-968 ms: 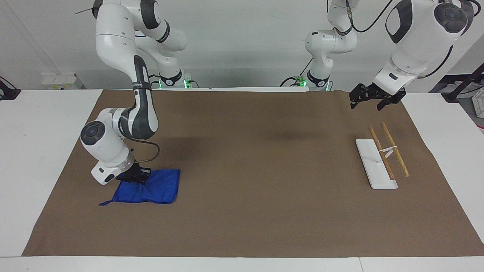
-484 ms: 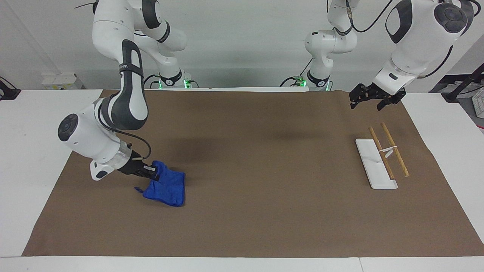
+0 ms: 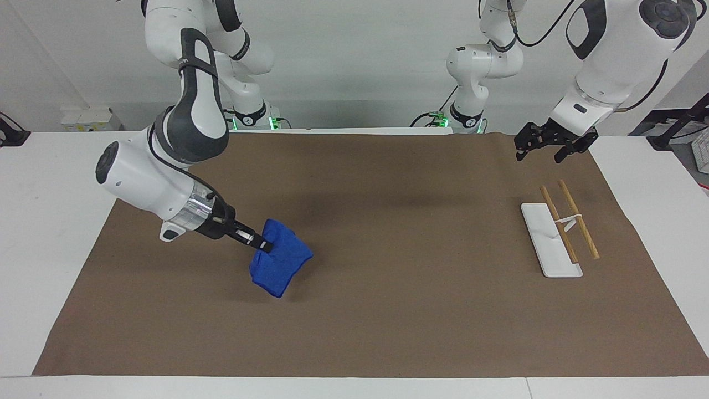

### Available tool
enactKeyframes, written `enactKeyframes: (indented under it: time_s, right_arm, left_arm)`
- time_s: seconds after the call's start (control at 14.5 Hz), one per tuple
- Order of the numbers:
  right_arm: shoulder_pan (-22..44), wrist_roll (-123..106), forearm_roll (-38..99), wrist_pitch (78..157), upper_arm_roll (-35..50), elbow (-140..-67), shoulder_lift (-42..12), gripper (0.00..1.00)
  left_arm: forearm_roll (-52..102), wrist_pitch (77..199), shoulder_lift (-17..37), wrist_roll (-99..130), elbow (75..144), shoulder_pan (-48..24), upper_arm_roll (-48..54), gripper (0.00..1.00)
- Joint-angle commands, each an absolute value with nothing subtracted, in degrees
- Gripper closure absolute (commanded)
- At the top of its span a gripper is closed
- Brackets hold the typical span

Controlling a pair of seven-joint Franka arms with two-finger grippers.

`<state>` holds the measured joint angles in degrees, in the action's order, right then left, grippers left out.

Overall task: Right arm passes towel to left arm to hang
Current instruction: 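Carry the towel toward the center while the left gripper reaches toward it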

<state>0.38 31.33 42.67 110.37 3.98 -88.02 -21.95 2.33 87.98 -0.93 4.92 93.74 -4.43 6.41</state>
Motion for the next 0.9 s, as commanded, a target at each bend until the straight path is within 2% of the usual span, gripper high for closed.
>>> enactKeyframes:
  time_s: [0.0, 0.28, 0.48, 0.83]
  right_arm:
    - [-0.2, 38.8, 51.5, 110.5, 5.1, -91.5, -18.7, 0.99]
    - [3.6, 46.9, 61.0, 111.4, 5.6, -93.9, -16.7, 0.99]
    - [7.9, 53.4, 68.1, 119.2, 5.6, -98.0, -14.1, 0.99]
    - [13.2, 58.7, 75.0, 124.9, 5.6, -101.9, -12.4, 0.99]
  left_arm:
    - [3.2, 91.4, -2.0, 18.0, 97.1, -4.8, 9.1, 0.02]
    - [12.5, 101.2, -1.7, 36.3, 101.9, -4.8, 12.1, 0.02]
    - [19.3, 107.5, -0.4, 57.7, 102.6, -4.9, 15.4, 0.02]
    - [26.1, 123.3, 2.5, 84.1, 104.9, -5.0, 20.7, 0.03]
